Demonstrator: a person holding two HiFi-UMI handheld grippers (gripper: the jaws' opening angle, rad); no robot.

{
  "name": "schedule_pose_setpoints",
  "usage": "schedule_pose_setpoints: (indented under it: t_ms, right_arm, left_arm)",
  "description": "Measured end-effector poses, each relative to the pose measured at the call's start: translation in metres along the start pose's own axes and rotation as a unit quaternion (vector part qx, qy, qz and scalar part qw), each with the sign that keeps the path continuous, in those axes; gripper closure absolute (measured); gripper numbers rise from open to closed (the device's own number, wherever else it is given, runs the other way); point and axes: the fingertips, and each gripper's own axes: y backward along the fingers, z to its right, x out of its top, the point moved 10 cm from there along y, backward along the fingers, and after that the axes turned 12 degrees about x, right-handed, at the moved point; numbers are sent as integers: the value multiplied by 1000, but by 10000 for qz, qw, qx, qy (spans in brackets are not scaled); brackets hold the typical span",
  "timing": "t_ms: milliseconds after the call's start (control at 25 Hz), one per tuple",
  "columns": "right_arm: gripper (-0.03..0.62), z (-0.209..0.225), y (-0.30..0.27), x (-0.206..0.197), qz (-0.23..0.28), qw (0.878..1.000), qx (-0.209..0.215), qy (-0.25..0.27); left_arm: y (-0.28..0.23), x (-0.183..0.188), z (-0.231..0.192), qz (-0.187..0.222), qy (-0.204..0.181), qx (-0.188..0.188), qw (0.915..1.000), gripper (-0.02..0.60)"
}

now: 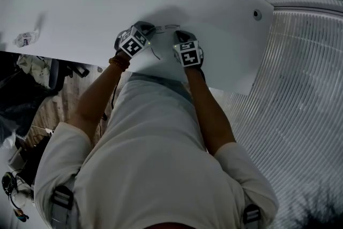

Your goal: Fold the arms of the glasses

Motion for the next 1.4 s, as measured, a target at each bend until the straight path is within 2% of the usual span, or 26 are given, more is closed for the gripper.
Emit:
schedule_pose_setpoints:
  t_ms: [120,240,440,560,720,840,1040,1400]
  right_arm:
    - [580,-8,12,-2,60,10000,53,0]
    - [560,-27,21,-5,155,9991,379,107]
    - [537,-83,17,-12,62,9918,1125,602]
    - [526,-109,2,-20,-148,9857,1351,1000]
    - [468,-124,-16,-28,-456,9811,1280,1377]
    - [462,-121,-23,-34,-615,9797,1059,1590]
    - [462,-106,-33,-41,-747,9849,858,1303]
    - [462,-92,-29,-40,-777,9868,708,1230]
  left_arm:
    - [2,1,-1,21,0,53,10000,551]
    - [1,1,-1,20,-28,79,10000,549]
    - [0,1,2,6,-81,101,9999,549]
    - [0,1,4,-17,-110,109,9999,549]
    - [0,2,4,-26,-134,113,9998,549]
    - [0,2,3,-32,-143,111,9998,549]
    - [1,2,2,-12,-152,79,9999,549]
    - [5,2,1,-34,-282,9,9996,549]
